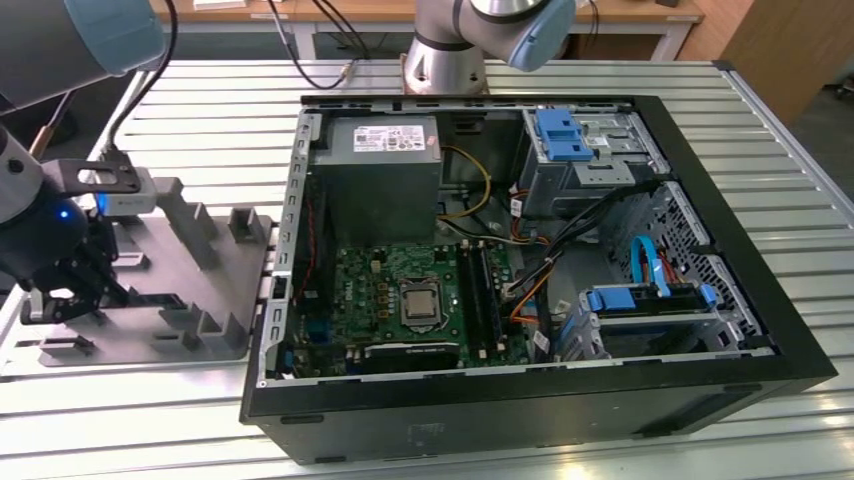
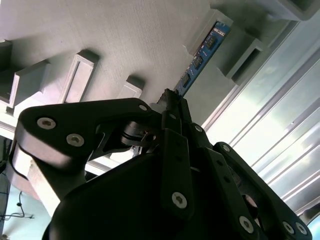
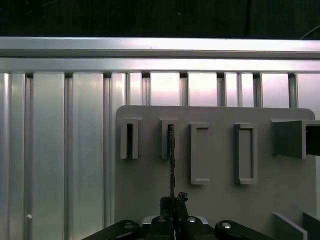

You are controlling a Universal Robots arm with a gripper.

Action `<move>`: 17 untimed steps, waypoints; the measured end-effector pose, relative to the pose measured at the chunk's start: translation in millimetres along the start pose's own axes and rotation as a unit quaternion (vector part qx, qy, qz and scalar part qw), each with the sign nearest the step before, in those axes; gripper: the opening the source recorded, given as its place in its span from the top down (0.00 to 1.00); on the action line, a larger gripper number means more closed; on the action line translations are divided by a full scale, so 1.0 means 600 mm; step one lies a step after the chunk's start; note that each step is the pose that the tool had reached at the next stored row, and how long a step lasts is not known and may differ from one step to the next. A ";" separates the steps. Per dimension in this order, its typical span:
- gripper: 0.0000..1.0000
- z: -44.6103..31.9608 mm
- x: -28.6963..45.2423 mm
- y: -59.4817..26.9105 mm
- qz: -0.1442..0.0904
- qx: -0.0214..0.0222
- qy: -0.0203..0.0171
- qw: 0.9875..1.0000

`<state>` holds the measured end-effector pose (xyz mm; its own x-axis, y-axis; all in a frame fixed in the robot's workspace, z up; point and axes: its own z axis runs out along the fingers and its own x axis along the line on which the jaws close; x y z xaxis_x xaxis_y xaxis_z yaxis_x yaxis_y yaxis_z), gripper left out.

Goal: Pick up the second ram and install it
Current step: 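Pick up the second ram and move it above second insertion slot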

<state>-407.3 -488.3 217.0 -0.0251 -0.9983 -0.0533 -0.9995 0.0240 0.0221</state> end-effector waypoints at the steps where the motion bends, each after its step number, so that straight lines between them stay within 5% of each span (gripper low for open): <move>1: 0.86 -0.001 0.000 0.000 0.000 0.000 0.000 1.000; 17: 0.86 -0.016 -0.001 0.000 0.000 0.000 -0.001 1.000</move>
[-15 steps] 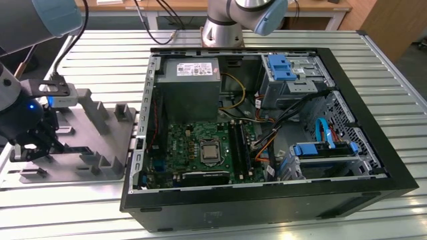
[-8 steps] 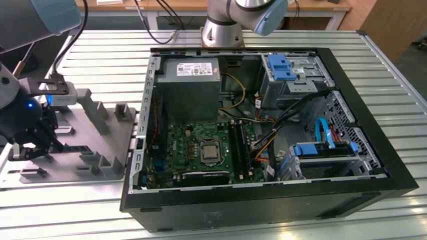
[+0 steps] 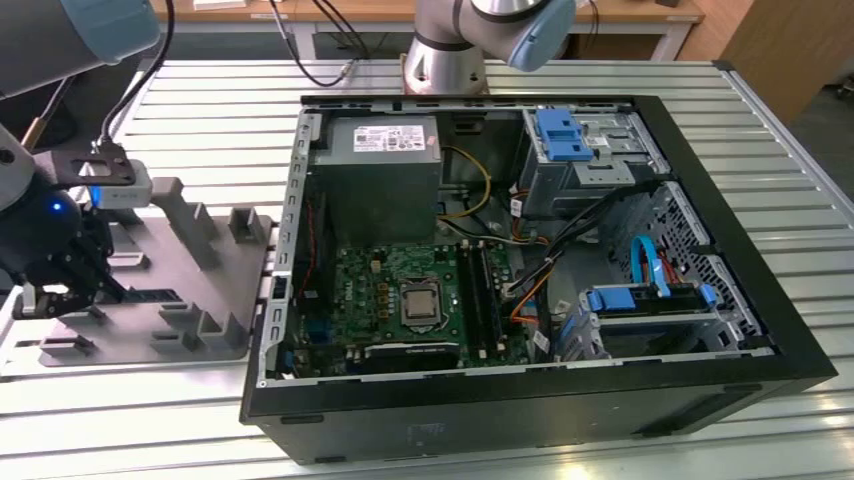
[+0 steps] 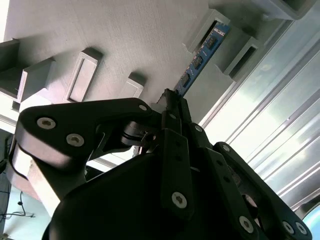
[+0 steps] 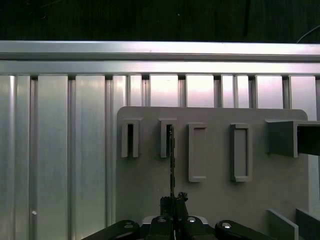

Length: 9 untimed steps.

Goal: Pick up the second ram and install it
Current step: 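Pick up the second ram and move it above second insertion slot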

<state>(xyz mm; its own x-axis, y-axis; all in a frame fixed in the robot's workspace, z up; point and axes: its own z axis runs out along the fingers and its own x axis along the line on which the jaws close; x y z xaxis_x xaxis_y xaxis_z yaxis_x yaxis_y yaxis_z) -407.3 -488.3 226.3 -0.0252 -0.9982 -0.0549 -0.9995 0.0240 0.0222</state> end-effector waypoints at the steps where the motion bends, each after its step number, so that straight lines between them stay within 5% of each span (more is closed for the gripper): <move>1: 0.86 -0.001 0.000 0.000 0.000 0.000 0.000 1.000; 9: 0.86 -0.009 0.000 0.000 0.000 0.000 -0.001 1.000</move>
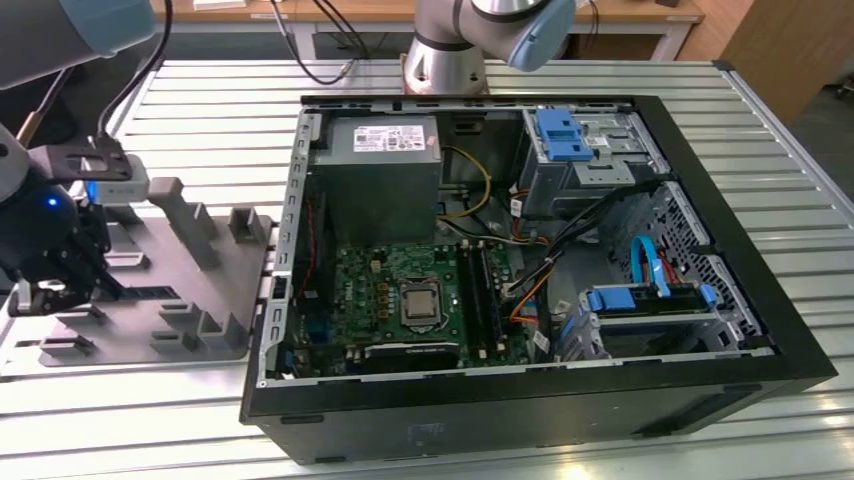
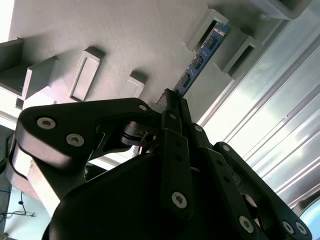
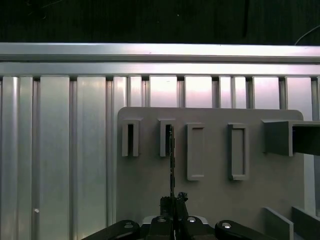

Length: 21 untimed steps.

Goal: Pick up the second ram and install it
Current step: 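Pick up the second ram and move it above second insertion slot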

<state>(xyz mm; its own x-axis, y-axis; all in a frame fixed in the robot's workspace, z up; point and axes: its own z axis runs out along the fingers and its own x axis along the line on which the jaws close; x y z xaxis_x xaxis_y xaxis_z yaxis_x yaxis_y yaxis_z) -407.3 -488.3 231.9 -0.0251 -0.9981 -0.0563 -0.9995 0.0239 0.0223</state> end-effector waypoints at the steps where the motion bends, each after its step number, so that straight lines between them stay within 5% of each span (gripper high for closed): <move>1: 0.86 -0.001 0.000 0.000 0.000 0.000 0.000 1.000; 21: 0.86 -0.021 -0.001 0.000 0.000 0.000 -0.004 1.000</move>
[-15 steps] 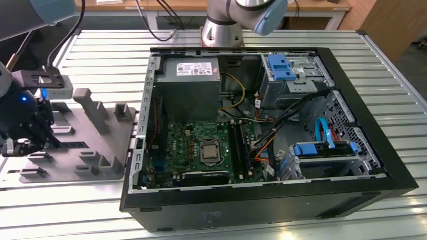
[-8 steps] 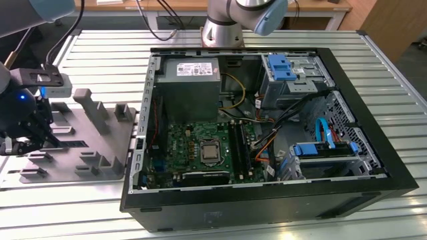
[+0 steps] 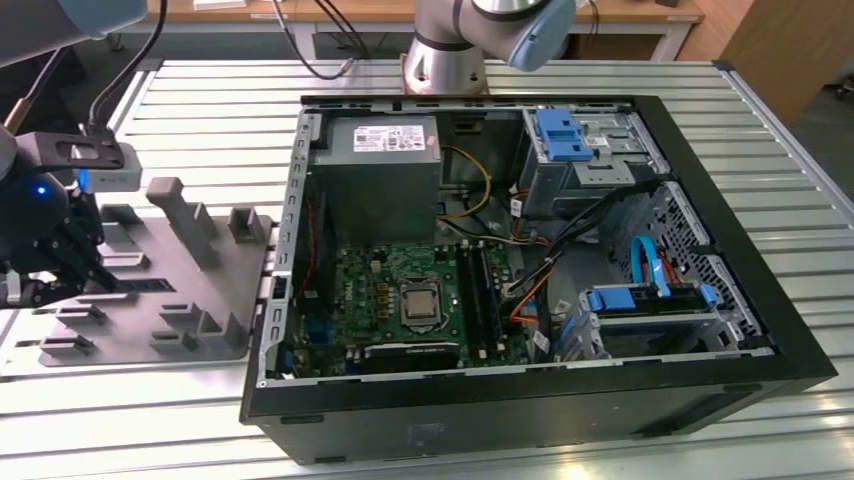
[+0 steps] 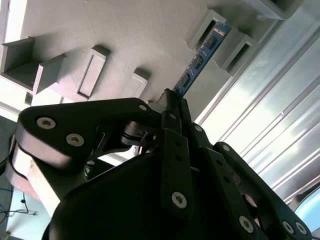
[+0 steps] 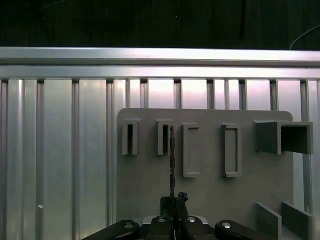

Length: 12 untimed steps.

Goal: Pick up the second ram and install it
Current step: 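Pick up the second ram and move it above second insertion slot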

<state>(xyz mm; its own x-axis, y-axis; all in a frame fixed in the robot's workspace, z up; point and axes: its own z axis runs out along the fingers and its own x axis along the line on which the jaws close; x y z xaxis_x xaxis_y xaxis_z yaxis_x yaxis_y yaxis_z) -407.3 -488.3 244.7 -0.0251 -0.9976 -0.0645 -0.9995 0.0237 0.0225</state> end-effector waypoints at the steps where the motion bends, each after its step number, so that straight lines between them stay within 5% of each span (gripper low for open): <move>1: 0.86 -0.001 0.000 0.000 0.000 0.000 0.000 1.000; 12: 0.86 -0.016 -0.001 0.000 0.000 0.000 -0.003 1.000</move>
<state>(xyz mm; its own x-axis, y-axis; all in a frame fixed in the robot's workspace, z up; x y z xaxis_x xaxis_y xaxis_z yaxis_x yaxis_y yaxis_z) -407.3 -488.3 254.1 -0.0251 -0.9972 -0.0704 -0.9995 0.0236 0.0226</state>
